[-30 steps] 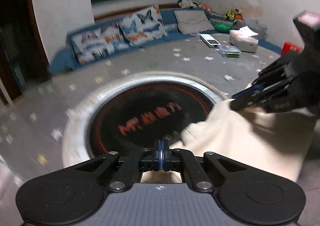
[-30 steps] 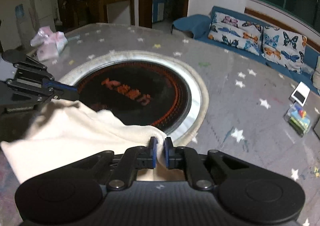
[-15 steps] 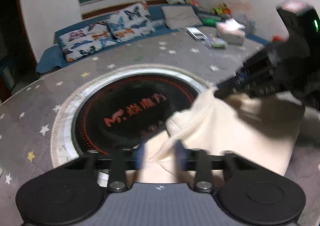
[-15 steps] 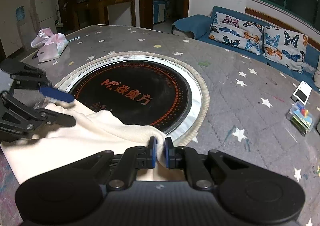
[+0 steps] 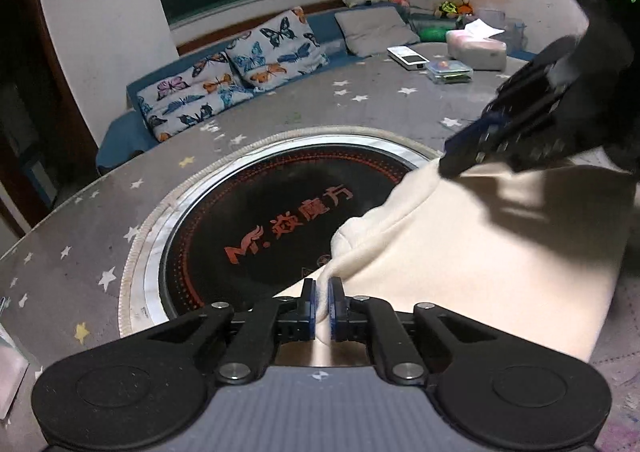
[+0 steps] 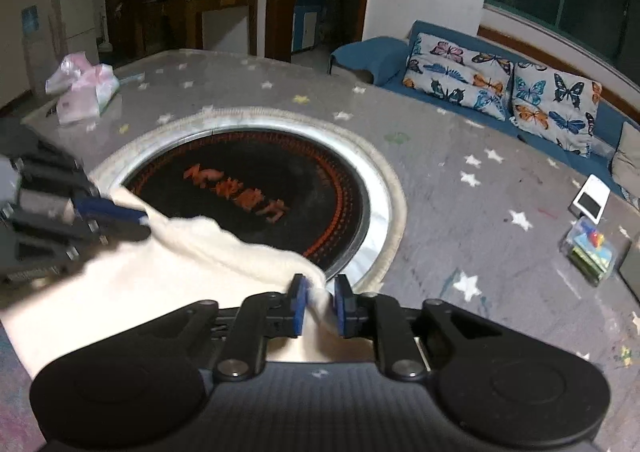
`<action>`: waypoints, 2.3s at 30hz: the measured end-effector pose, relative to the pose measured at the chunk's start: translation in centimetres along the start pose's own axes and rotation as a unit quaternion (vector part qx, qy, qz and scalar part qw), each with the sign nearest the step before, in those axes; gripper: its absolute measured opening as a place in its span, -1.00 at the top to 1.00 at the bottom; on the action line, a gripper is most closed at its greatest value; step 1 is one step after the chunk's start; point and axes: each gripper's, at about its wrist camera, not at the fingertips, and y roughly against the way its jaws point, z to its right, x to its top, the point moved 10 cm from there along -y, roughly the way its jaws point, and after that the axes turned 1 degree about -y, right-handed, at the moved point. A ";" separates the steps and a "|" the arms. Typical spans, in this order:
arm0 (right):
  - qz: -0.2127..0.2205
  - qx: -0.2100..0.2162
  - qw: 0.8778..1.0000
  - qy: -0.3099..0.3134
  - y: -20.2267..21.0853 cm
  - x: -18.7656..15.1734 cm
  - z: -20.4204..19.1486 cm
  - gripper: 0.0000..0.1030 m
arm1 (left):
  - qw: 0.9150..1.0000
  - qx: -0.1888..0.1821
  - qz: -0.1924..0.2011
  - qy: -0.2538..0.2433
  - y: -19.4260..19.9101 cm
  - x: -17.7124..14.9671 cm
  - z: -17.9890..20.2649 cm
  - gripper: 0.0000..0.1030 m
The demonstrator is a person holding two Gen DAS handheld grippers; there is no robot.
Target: Fold clothes
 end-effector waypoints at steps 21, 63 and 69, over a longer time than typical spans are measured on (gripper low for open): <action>-0.007 -0.002 1.000 0.026 5.5 -2.9 0.3 0.80 | 1.000 0.002 0.007 0.020 0.9 1.2 -0.4 0.77; -0.032 0.033 0.996 0.070 8.9 -6.9 -3.4 0.78 | 0.983 -0.063 0.004 0.173 6.3 -3.7 0.3 0.73; -0.036 0.035 0.997 0.060 8.8 -7.1 -2.8 0.76 | 0.986 -0.058 0.009 0.159 6.2 -4.0 -0.3 0.68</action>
